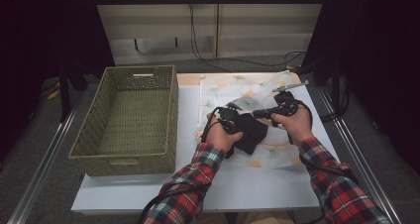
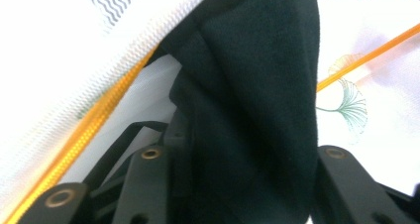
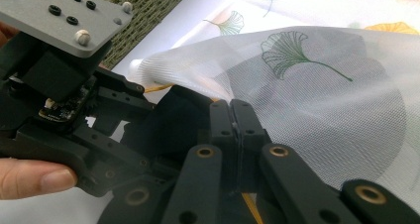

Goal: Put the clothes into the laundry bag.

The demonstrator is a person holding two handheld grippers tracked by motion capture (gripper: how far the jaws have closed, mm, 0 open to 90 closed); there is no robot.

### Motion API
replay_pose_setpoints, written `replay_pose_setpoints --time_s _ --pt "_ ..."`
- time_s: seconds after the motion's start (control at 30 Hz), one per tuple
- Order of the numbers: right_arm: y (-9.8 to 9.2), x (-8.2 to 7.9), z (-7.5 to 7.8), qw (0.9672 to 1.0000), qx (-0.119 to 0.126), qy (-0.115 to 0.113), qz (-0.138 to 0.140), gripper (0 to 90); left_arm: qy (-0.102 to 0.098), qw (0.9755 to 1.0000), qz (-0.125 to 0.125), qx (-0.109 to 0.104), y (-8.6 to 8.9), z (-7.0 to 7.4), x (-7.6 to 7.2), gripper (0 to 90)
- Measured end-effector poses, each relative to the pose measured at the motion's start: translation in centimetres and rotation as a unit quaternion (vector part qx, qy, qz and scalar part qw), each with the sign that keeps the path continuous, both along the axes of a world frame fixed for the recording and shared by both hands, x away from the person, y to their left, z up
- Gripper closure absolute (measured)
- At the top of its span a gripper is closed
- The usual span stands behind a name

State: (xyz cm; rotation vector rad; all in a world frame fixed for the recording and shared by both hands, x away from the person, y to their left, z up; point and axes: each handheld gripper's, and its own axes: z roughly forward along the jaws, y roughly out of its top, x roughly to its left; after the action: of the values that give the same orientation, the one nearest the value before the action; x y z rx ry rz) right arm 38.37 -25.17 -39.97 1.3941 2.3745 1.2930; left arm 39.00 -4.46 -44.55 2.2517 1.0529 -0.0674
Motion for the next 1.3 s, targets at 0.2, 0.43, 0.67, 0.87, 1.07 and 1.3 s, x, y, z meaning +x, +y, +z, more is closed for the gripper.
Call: replay_pose_setpoints --time_s 0.2,0.43,0.67,0.87,1.07,1.3 --pt "0.0 0.0 -0.1 1.0000 -0.002 0.003 -0.001 90.0 -0.008 0.9999 0.005 0.006 0.2 0.0 -0.2 39.0" --pt "0.0 0.0 -0.2 1.0000 -0.004 0.004 -0.002 90.0 -0.009 0.9997 -0.005 0.024 1.0 0.8 -0.5 31.5" --pt "0.0 0.1 -0.1 1.0000 -0.005 0.004 -0.003 90.0 -0.001 0.9993 -0.015 0.035 1.8 1.2 -0.8 28.4" --pt "0.1 0.1 -0.1 1.0000 -0.007 0.004 -0.002 90.0 0.001 0.9992 -0.018 0.035 2.2 1.2 -1.1 29.8" --pt "0.1 0.2 -0.1 1.0000 -0.008 0.003 -0.001 90.0 0.004 0.9988 -0.024 0.041 2.6 1.2 -1.2 35.4" --pt "0.2 0.2 -0.1 0.9999 -0.007 0.006 -0.004 90.0 0.026 0.9987 -0.025 0.035 2.6 1.3 -1.4 59.3"
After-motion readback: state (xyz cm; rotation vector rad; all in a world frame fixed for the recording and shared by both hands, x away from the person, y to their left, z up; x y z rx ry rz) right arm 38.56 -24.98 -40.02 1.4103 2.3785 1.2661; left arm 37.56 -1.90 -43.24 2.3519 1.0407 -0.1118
